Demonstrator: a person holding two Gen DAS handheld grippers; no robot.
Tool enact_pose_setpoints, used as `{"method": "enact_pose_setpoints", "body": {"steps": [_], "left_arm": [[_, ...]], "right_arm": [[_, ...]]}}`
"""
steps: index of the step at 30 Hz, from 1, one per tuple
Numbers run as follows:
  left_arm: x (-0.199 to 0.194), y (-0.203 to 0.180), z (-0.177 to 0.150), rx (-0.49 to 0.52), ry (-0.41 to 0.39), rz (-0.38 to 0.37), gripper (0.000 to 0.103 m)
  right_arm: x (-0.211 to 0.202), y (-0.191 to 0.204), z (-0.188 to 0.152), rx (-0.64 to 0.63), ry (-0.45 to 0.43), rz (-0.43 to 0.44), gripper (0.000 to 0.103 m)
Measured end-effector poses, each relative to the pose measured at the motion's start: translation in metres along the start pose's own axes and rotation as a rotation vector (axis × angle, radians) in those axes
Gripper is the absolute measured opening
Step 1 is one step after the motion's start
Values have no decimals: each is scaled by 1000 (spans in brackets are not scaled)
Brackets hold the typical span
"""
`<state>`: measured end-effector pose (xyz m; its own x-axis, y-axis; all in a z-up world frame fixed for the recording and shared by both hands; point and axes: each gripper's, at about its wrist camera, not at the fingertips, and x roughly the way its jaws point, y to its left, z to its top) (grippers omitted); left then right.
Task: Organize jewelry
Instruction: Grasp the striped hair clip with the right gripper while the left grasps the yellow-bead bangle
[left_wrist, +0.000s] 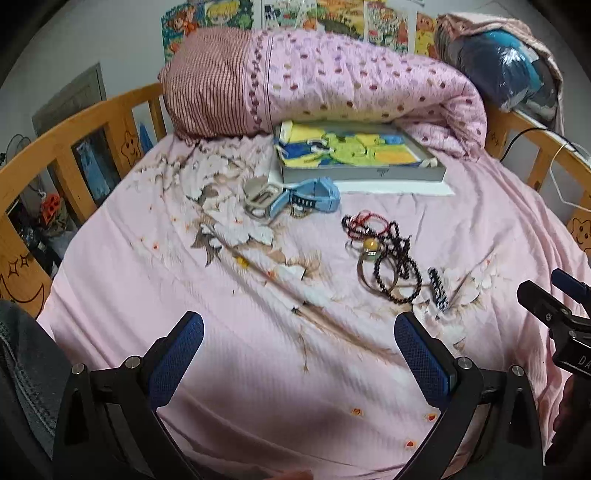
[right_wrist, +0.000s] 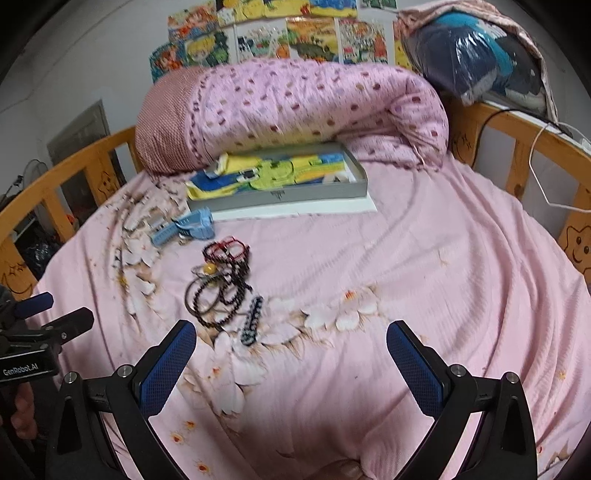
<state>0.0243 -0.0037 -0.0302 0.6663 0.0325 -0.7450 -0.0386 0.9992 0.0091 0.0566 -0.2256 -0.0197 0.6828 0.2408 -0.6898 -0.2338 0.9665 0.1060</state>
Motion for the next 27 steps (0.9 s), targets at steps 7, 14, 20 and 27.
{"method": "enact_pose_setpoints", "body": {"steps": [7,14,20,27], "left_arm": [[14,4,5,-13,65,18,101],[30,10,17,-10,111,33,101],[49,13,30,16,137,37,101],[80,15,40,104,147,26,101]], "right_arm": [[13,-6,-3,7,57,-28,103],[21,-6,4,-21,45,-20,103],[37,-8,11,-63,59,14,103],[55,-15,14,-66,118,48,103]]}}
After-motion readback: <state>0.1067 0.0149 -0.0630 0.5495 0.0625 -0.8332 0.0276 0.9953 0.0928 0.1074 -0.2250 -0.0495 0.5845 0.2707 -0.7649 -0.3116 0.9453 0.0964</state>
